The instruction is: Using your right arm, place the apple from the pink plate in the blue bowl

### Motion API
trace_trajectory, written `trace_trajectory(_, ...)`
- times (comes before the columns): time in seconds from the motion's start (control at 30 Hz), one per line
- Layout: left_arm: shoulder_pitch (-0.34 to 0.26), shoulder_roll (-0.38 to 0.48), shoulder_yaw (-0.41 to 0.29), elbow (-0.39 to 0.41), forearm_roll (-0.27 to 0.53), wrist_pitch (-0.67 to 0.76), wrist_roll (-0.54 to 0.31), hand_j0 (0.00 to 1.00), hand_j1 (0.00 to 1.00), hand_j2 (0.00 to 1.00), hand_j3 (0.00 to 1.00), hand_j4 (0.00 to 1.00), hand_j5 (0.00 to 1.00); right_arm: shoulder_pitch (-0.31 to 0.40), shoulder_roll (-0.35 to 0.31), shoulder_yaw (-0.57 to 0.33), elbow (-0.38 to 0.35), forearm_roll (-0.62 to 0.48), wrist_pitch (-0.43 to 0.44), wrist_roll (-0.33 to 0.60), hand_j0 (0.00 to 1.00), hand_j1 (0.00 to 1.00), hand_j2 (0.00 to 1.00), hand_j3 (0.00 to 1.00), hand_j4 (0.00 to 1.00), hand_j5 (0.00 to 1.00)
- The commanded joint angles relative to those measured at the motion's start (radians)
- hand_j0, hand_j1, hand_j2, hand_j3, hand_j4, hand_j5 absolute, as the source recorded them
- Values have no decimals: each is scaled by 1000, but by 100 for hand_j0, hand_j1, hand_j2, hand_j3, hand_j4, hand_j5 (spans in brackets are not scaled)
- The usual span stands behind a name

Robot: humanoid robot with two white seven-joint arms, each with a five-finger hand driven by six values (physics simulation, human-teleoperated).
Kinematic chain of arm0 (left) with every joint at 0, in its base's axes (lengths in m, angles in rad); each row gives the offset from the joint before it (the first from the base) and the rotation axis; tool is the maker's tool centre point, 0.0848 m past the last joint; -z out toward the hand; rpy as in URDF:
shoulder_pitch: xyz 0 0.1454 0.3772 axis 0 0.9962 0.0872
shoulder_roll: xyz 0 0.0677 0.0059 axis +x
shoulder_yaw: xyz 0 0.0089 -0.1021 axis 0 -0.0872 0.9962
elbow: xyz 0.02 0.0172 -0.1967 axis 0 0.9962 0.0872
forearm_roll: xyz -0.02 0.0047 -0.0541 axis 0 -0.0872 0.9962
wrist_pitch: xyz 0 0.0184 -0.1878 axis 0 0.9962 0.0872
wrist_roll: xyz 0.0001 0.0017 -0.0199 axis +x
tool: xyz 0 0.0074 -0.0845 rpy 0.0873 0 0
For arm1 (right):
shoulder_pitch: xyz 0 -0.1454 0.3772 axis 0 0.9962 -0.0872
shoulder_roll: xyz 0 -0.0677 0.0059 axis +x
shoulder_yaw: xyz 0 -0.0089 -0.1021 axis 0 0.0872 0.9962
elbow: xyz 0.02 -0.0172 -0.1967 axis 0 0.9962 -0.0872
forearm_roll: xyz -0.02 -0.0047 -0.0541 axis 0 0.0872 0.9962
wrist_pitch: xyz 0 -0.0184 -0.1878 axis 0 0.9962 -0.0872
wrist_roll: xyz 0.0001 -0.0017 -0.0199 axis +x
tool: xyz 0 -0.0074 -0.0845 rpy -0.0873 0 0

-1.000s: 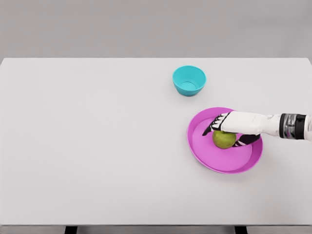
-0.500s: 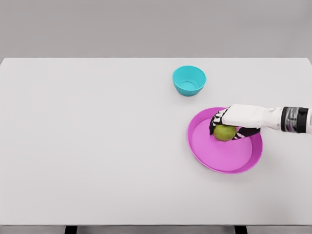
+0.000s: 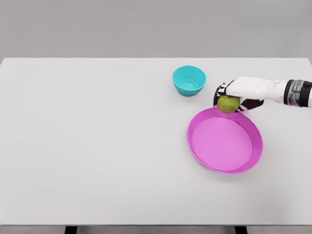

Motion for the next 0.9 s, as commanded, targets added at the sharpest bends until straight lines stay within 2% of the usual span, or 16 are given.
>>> trace_trajectory(0.0, 0, 0, 0, 0, 0, 0, 0, 100, 100, 100, 100, 100, 100, -3, 25, 0, 48, 11, 3, 2, 50, 50, 50, 50, 50, 50)
trace_trajectory(0.23, 0, 0, 0, 0, 0, 0, 0, 100, 100, 100, 100, 100, 100, -92, 93, 2, 108, 34, 3, 2, 50, 50, 50, 50, 50, 50)
trace_trajectory(0.4, 0, 0, 0, 0, 0, 0, 0, 100, 100, 100, 100, 100, 100, -169, 169, 3, 228, 86, 3, 2, 50, 50, 50, 50, 50, 50)
trace_trajectory(0.6, 0, 0, 0, 0, 0, 0, 0, 100, 100, 100, 100, 100, 100, -262, 301, 5, 392, 160, 3, 2, 50, 50, 50, 50, 50, 50)
trace_trajectory(0.87, 0, 0, 0, 0, 0, 0, 0, 100, 100, 100, 100, 100, 100, -333, 406, 6, 536, 225, 3, 2, 50, 50, 50, 50, 50, 50)
